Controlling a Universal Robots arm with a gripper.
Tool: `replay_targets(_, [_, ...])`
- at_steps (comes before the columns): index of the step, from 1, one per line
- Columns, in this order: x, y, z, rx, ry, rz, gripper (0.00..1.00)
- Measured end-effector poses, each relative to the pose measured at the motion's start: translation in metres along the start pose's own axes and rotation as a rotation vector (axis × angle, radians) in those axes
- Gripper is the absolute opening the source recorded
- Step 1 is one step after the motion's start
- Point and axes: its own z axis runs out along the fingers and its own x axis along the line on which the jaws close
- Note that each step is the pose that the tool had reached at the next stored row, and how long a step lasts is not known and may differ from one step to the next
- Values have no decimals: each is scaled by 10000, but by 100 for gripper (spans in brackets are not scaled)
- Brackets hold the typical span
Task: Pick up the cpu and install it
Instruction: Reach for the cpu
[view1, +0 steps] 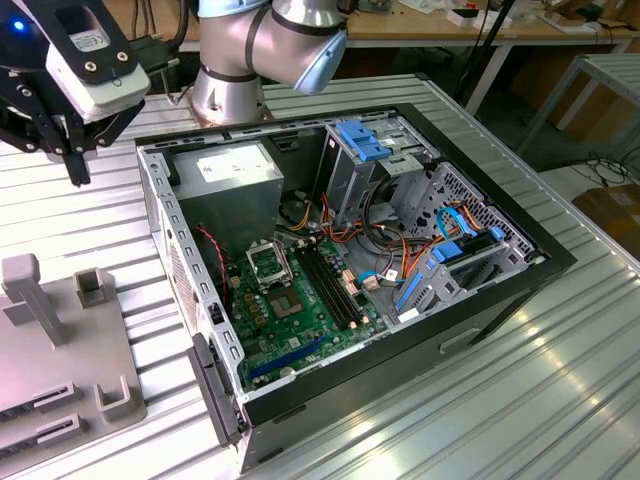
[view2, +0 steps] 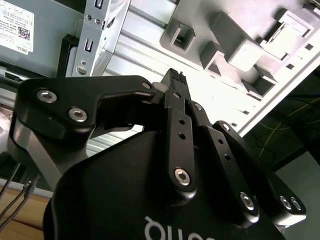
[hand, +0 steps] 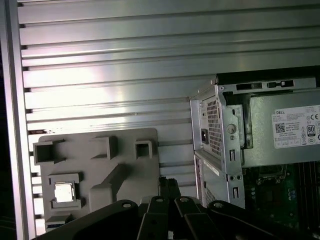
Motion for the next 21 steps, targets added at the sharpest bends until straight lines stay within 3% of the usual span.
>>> replay_targets(9, [144, -11, 3, 0, 1, 1, 11])
replay_targets(12, [232, -18, 6, 0, 1, 1, 11])
replay_targets(15, [324, -50, 9, -1, 1, 0, 11])
replay_targets(21, [430, -118, 20, 0, 1, 2, 11])
